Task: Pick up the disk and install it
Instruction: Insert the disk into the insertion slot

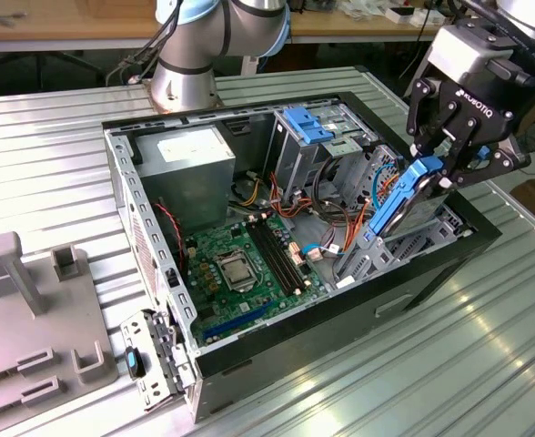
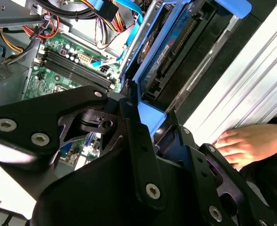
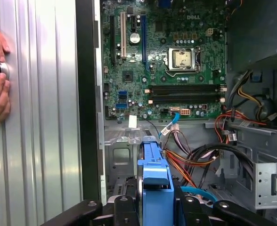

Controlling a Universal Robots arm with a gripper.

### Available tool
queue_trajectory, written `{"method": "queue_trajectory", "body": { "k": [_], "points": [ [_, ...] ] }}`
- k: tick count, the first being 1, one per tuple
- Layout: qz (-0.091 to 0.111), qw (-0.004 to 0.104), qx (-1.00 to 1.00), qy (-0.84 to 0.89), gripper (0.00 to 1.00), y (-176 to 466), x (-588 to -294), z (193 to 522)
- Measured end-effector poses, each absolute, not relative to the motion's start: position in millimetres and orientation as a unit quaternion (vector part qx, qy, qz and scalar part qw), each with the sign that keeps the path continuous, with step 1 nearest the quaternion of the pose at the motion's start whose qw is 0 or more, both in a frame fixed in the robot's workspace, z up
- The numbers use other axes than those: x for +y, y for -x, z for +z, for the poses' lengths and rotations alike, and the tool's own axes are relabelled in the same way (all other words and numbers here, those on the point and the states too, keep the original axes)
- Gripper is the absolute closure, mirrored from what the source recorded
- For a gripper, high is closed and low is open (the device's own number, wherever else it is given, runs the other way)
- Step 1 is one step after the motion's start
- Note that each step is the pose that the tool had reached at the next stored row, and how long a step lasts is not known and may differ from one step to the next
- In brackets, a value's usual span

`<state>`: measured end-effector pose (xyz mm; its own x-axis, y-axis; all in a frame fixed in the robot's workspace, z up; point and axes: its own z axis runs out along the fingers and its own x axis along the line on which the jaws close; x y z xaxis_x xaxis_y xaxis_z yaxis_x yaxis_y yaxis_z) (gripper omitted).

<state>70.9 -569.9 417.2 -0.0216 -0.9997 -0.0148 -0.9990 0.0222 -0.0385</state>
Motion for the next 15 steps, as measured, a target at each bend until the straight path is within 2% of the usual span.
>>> {"method": "queue_trajectory", "body": {
  "k": [15],
  "points": [
    [-0.008,0.018,0.715,0.699,0.63,-71,-570,404]
  ]
}}
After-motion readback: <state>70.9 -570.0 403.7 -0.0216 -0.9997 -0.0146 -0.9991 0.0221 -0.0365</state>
